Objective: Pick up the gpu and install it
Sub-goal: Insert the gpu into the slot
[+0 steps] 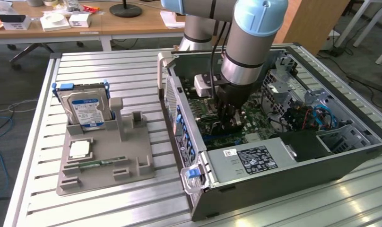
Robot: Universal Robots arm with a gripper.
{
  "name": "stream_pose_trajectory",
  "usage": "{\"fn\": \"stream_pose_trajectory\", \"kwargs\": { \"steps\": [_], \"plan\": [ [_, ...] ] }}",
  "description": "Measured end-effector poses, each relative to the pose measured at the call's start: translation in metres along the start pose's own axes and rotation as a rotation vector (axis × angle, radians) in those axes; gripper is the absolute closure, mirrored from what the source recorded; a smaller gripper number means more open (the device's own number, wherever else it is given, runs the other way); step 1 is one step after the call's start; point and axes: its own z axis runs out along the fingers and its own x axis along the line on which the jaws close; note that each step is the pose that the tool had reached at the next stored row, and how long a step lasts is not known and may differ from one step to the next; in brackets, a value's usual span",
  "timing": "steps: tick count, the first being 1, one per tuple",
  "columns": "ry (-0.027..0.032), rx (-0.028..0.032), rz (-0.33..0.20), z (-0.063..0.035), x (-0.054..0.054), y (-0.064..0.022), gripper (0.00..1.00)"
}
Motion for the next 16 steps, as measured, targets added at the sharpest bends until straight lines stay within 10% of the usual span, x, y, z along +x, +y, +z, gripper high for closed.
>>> {"fn": "stream_pose_trajectory", "kwargs": {
  "steps": [16],
  "plan": [
    [-0.0001, 0.0002, 0.0, 0.0043, -0.0021, 0.0001, 0.74]
  ]
}}
